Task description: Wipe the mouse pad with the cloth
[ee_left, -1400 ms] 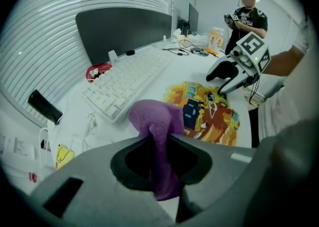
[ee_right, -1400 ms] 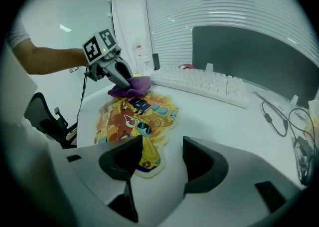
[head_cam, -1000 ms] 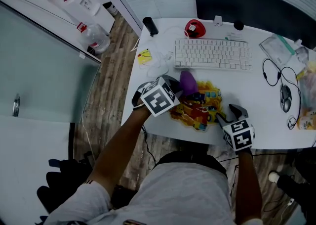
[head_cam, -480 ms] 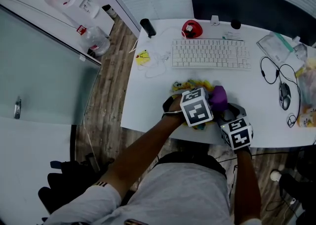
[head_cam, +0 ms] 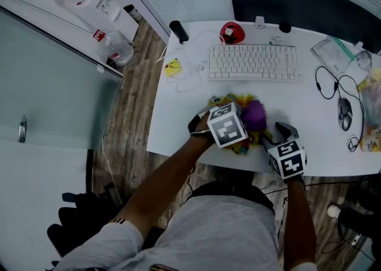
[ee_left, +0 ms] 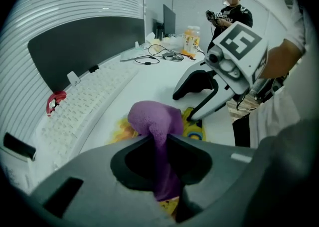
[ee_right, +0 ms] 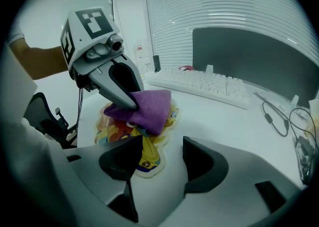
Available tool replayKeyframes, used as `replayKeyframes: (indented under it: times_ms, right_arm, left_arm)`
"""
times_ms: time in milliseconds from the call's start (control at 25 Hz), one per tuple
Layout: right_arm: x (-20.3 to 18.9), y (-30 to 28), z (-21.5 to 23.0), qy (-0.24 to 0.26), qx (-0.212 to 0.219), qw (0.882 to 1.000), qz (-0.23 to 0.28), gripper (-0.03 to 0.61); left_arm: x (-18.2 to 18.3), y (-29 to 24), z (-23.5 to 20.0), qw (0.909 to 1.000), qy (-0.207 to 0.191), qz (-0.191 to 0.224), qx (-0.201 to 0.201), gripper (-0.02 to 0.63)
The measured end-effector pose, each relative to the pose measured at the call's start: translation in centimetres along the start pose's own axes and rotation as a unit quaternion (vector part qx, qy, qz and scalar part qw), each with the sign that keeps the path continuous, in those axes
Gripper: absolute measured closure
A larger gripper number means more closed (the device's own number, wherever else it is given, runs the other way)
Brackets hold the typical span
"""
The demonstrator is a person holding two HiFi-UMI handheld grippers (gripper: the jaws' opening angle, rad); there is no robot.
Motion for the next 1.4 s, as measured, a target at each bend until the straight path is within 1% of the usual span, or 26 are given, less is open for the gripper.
replayKeyframes:
  times_ms: [160,240,320,600,720,840,920,1000,1160,1280,1400]
  right_arm:
    - [0.0,0.0,0.1,0.000,0.001,1.000,-0.001,0.357]
    - [0.0,0.0,0.1,0.000,0.002,1.000,0.000,0.357]
    - [0.0,0.0,0.1,0.000,0.002,1.000,0.002,0.357]
    - [-0.1,0.0,0.0,-0.001,0.002,1.000,0.003,0.357]
    - [-0.1,0.0,0.1,-0.001,0.001,1.000,0.004,0.357]
    - [-0.1,-0.1,0.1,0.000,0.001,1.000,0.006,0.357]
    - [0.0,0.0,0.0,0.002,0.003,1.000,0.004,0.357]
    - [-0.2,0.2,0.0,0.007,0.003,1.000,0.000,0.357]
    - [-0.9,1.3,0.5,0.008,-0.005,1.000,-0.003,0.357]
    - [-1.6,1.8,1.4,-0.003,-0.019,1.000,-0.004,0.357]
    - [-2.1,1.9,2.1,-0.015,-0.032,0.999,-0.008,0.357]
  left_arm:
    - [-2.8,0.6,-1.0,0.9996,0.027,-0.004,0.009,0.535]
    - [-4.5,0.9,-1.7,0.9989,0.043,-0.003,0.020,0.535]
    - [-6.3,1.1,-2.2,0.9979,0.061,-0.005,0.021,0.535]
    - [-12.8,2.5,-3.4,0.9915,0.127,-0.012,0.028,0.535]
    - [-14.6,3.0,-3.6,0.9887,0.145,-0.013,0.033,0.535]
    - [-15.3,3.5,-3.5,0.9873,0.154,-0.007,0.039,0.535]
    - [-14.8,4.1,-3.3,0.9879,0.148,-0.001,0.047,0.535]
    - [-13.7,4.5,-2.9,0.9895,0.133,0.006,0.056,0.535]
    - [-9.8,5.0,-1.5,0.9933,0.095,0.028,0.060,0.535]
    - [-6.1,4.5,0.3,0.9967,0.053,0.039,0.046,0.535]
    - [-3.0,3.3,2.7,0.9990,0.009,0.037,0.023,0.535]
Point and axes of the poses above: the fingertips, and each gripper's own axes: y backward along the fingers, z to its right, x out of its top, the point moved 6 cm from there along y, backward along the fingers, and after that the axes turned 15 degrees about -z, right-handed, at the moved point
